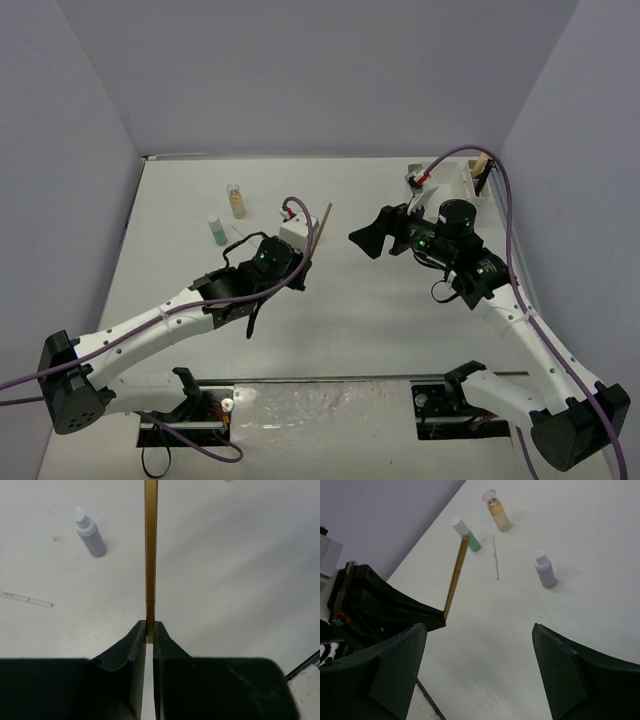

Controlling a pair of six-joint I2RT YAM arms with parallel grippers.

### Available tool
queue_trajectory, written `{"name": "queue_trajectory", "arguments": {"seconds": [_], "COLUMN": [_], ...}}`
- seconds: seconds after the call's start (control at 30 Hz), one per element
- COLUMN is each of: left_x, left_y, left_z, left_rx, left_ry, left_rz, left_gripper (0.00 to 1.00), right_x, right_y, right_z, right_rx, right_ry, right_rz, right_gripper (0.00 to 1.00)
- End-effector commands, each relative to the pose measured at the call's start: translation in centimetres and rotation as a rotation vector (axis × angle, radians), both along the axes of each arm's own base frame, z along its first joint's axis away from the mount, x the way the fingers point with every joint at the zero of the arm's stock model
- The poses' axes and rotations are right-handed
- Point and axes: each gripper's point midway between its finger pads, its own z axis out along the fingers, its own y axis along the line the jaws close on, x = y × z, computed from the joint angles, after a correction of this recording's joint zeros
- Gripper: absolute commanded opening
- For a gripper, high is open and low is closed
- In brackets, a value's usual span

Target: Organize the makeup

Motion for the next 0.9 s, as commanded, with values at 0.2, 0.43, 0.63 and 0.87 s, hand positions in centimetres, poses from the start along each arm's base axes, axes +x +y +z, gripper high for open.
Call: {"name": "queue_trajectory", "arguments": {"seconds": [0.2,0.43,0.63,0.87], "left_x": [-0.9,-1.6,-1.6,-1.5], "left_y": [-4.9,-5.3,-5.7,-5.7], "left_z": [8.1,9.1,8.3,8.1], "left_rx": [-0.159,-0.19,-0.176,-0.175], "left_ry": [-0.212,-0.225,-0.21,-0.199], "left_rz": [-0.21,-0.239,-0.252,-0.239], "left_gripper": [0.0,0.0,0.0,0.01], "right_x": [0.2,1.1,1.3,1.9], "right_y": [3.9,3.9,3.6,3.2], "right_z": [5.4,5.1,5.4,4.3], "right_rx": [0.168,0.201,0.203,0.173], "right_ry": [-0.104,-0.104,-0.119,-0.11], "right_rz": [0.052,0.005,-0.019,-0.051], "right_gripper": [0.77,0.58,0.26,0.0]}}
